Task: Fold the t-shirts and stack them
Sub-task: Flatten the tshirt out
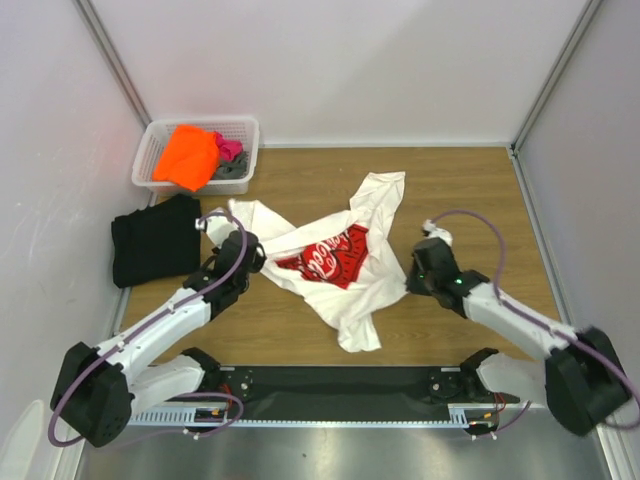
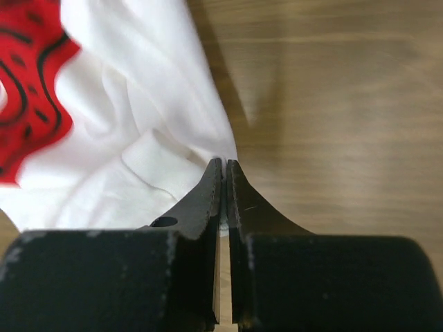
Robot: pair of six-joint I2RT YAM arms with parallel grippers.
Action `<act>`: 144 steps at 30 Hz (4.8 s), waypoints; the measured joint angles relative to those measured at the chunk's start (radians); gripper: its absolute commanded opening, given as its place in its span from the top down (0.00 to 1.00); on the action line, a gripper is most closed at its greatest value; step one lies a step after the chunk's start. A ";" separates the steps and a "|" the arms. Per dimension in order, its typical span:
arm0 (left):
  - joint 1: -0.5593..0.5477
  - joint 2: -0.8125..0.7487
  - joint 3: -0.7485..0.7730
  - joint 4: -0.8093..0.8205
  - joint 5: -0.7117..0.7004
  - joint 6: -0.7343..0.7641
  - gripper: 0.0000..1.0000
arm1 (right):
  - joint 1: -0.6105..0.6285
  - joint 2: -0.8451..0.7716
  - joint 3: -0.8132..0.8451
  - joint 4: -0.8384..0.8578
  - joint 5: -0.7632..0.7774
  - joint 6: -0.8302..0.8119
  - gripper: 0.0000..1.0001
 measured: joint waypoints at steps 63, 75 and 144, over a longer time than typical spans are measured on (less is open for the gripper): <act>-0.058 0.444 0.110 -0.047 0.247 0.192 0.22 | -0.422 0.798 0.737 0.080 -0.219 -0.297 0.31; -0.072 0.424 0.079 -0.060 0.187 0.119 0.58 | -0.373 0.859 0.812 0.076 -0.164 -0.327 0.92; 0.261 0.475 0.388 -0.053 0.314 0.108 0.17 | -0.557 0.306 0.586 -0.109 -0.158 -0.074 0.00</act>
